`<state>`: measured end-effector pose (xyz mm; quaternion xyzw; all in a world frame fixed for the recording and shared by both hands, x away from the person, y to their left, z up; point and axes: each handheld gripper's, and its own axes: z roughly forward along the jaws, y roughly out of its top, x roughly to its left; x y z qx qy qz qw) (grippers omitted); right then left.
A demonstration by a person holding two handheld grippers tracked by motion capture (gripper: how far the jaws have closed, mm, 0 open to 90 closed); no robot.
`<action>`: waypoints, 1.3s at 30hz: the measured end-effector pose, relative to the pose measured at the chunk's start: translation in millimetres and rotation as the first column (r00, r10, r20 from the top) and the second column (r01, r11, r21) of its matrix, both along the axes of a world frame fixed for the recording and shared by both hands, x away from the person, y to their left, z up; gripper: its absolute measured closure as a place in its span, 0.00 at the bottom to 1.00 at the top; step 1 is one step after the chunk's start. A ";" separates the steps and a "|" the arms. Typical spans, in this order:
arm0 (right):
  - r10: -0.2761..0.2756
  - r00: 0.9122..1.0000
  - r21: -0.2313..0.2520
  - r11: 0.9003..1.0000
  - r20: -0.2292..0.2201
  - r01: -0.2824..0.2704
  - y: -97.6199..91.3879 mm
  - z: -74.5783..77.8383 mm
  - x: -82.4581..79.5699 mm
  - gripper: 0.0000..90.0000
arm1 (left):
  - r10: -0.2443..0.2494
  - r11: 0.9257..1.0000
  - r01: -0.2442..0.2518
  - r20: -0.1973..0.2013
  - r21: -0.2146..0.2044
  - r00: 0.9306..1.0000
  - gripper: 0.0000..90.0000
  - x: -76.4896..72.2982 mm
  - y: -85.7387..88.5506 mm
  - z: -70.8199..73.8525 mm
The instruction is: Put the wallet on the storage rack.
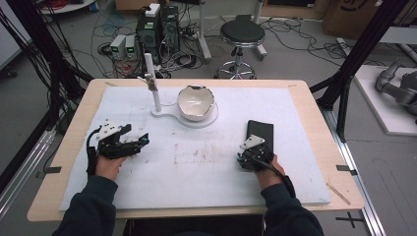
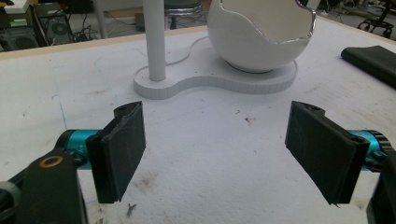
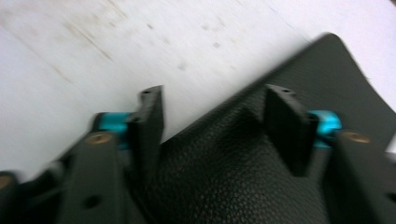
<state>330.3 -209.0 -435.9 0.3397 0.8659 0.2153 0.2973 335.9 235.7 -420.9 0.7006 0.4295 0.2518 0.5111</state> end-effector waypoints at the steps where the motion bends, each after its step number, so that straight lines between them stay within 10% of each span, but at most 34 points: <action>1: -0.003 1.000 -0.004 1.000 0.002 0.003 -3.2 1.9 -0.7 0.72 | 0.003 1.000 -0.003 -0.002 -0.003 1.000 0.22 0.1 0.4 -0.2; 4: -0.013 1.000 0.023 1.000 -0.018 0.014 -15.9 7.2 -0.7 0.92 | 0.004 1.000 -0.004 -0.003 0.001 1.000 0.22 0.2 1.1 -0.2; 8: -0.036 0.999 0.043 0.998 -0.002 0.036 -30.3 8.7 -0.3 0.94 | 0.002 1.000 -0.002 -0.004 -0.003 1.000 0.23 0.5 1.1 -0.3; 12: -0.064 0.998 0.020 0.998 -0.004 0.064 -36.4 1.4 4.5 0.45 | 0.003 1.000 -0.003 -0.004 -0.005 1.000 0.23 0.5 0.7 -0.4; 15: -0.059 0.998 0.020 0.998 0.019 0.059 -39.9 -4.9 4.9 0.34 | 0.003 1.000 -0.003 -0.003 -0.007 1.000 0.23 0.2 0.9 0.0; 28: -0.067 0.997 -0.056 0.996 0.044 0.069 -34.8 9.1 1.6 0.92 | 0.004 1.000 -0.004 -0.005 -0.018 1.000 0.23 0.1 1.8 0.2; 31: -0.081 0.995 0.061 0.995 0.054 0.078 -42.4 20.5 -1.0 0.93 | 0.006 1.000 -0.006 -0.007 -0.020 1.000 0.23 0.5 2.4 0.1; 36: -0.089 0.995 0.298 0.952 0.054 0.069 -61.6 45.2 -5.2 0.93 | 0.005 1.000 -0.005 -0.008 -0.021 1.000 0.23 0.5 2.2 -0.1; 39: -0.072 0.996 0.448 0.893 0.051 0.042 -72.7 58.3 -7.7 0.93 | 0.004 1.000 -0.004 -0.007 -0.022 1.000 0.23 0.1 2.6 0.4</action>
